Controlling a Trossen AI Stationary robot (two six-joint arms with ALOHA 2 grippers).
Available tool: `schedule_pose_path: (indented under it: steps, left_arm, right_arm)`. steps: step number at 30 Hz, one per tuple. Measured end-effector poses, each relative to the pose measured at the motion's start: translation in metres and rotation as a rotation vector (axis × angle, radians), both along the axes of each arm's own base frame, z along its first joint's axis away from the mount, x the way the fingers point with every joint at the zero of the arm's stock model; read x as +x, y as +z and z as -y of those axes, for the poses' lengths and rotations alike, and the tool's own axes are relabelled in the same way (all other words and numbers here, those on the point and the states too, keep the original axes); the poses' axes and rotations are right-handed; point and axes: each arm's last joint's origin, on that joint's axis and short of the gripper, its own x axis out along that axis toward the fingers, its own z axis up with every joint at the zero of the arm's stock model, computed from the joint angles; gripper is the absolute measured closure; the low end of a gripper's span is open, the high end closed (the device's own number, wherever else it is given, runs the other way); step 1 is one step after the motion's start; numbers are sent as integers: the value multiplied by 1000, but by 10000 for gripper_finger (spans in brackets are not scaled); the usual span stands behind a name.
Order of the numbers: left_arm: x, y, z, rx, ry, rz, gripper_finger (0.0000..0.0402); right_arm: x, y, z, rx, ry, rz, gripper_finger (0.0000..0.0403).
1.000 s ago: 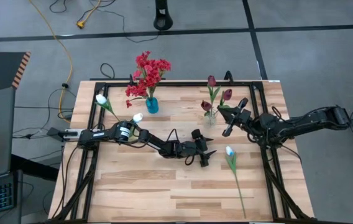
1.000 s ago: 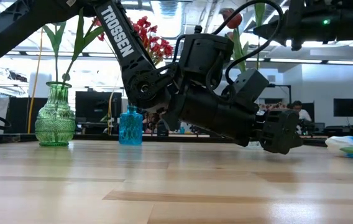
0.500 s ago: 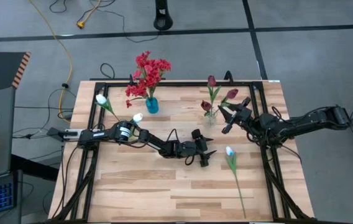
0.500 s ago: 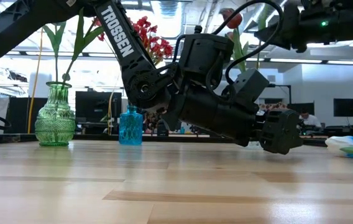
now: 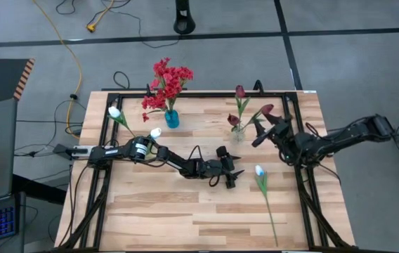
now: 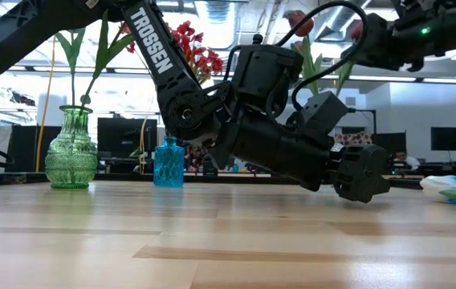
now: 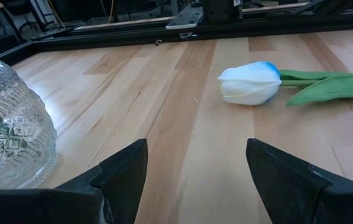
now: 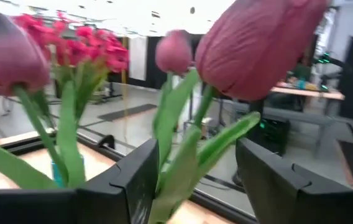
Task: Sort flowers into vase by color
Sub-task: Put the red tulip into the transparent vase, then put the white tulip into the green vase
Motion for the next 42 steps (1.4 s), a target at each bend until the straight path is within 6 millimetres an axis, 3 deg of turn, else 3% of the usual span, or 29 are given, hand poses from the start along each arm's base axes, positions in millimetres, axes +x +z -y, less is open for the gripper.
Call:
schedule_pose_path:
  steps: [9, 19, 27, 42]
  left_arm:
    - [0, 0, 0, 0, 0, -4, 141]
    - [0, 0, 0, 0, 0, -3, 141]
    - [0, 0, 0, 21, 3, -8, 141]
    - [-1, 0, 5, 47, -13, -15, 141]
  right_arm:
    - [-5, 1, -17, 42, -19, -4, 159]
    - [-12, 31, -40, 128, -132, -13, 159]
    - [-23, 48, -71, 176, 81, 33, 159]
    - [-63, 40, -122, 410, 510, 191, 159]
